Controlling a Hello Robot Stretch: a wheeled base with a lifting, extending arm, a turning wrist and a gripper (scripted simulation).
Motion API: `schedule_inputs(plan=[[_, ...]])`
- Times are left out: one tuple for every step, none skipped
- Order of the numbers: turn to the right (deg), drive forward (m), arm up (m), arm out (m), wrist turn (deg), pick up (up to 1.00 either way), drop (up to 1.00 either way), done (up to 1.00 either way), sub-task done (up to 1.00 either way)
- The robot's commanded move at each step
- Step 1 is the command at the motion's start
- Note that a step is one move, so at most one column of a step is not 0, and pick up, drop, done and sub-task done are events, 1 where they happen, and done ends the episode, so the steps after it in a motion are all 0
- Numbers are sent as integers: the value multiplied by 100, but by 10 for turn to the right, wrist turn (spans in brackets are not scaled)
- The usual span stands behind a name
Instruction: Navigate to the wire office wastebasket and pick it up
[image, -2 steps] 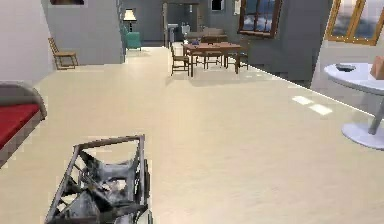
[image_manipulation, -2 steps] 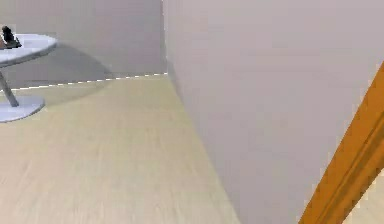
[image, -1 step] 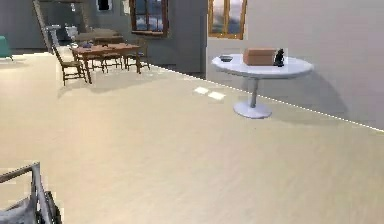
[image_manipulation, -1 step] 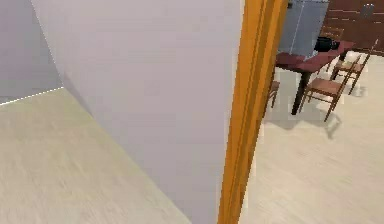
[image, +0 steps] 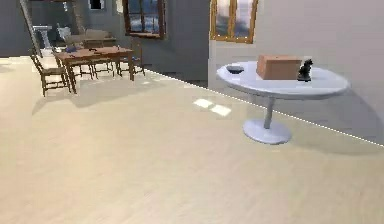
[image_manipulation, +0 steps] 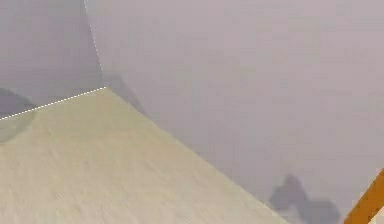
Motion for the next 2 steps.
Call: schedule_inputs(plan=[[-420, 0, 0, 0, 0, 0, 0, 0, 0], [0, 100, 0, 0, 0, 0, 0, 0, 0]])
